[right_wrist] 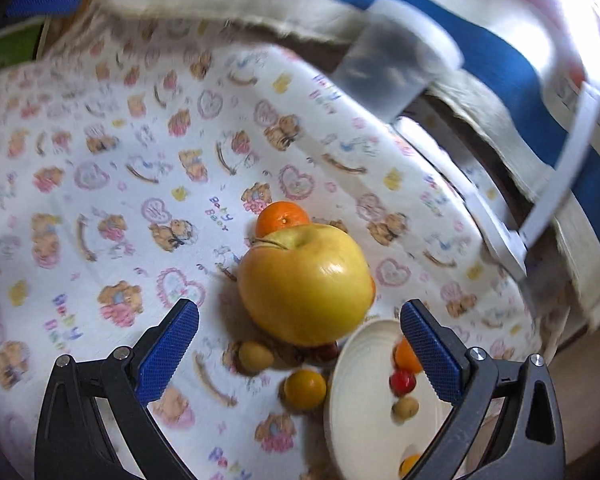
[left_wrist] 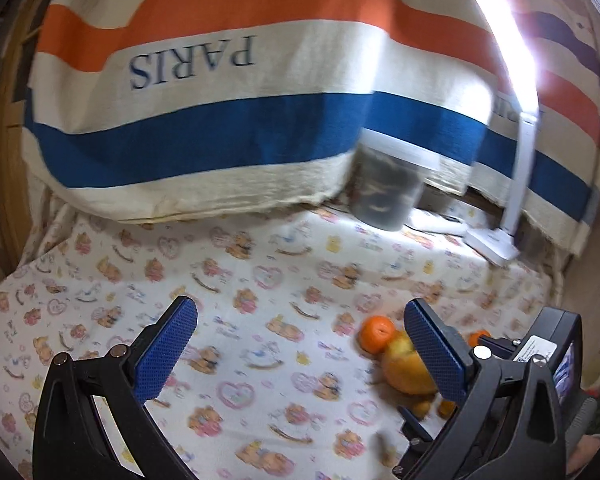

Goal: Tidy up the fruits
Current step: 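Reach the right gripper to the large yellow fruit and close on it, then lift the large yellow fruit with the right gripper while the left gripper grasps a brown fruit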

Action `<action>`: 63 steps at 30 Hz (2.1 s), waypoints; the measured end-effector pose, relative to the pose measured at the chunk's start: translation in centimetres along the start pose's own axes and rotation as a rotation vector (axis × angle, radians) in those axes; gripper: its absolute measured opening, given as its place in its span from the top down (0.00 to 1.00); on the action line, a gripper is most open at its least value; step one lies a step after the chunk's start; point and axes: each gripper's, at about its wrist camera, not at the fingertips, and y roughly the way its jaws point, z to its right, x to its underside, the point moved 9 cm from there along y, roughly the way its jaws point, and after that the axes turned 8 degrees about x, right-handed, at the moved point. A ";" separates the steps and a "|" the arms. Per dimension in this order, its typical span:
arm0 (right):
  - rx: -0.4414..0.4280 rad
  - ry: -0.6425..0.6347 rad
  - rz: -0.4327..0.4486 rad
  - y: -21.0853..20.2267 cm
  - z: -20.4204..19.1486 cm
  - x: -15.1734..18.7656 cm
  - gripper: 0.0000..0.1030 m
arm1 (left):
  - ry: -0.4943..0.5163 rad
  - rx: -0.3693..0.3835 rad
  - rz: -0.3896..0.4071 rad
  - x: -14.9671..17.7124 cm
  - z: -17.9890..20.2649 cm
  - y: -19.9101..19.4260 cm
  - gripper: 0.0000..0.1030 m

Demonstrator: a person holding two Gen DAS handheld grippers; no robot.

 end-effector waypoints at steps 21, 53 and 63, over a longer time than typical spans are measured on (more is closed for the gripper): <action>0.044 -0.064 -0.120 6.5 -0.5 -0.4 0.09 | -0.101 0.001 -0.061 0.6 -1.6 0.8 0.00; -0.174 0.605 0.198 -8.8 9.6 5.2 0.10 | 0.101 0.113 0.006 0.0 3.7 -0.9 0.01; -0.162 0.708 0.197 -7.8 12.3 8.8 0.10 | 0.118 0.274 -0.202 4.7 7.0 2.6 0.29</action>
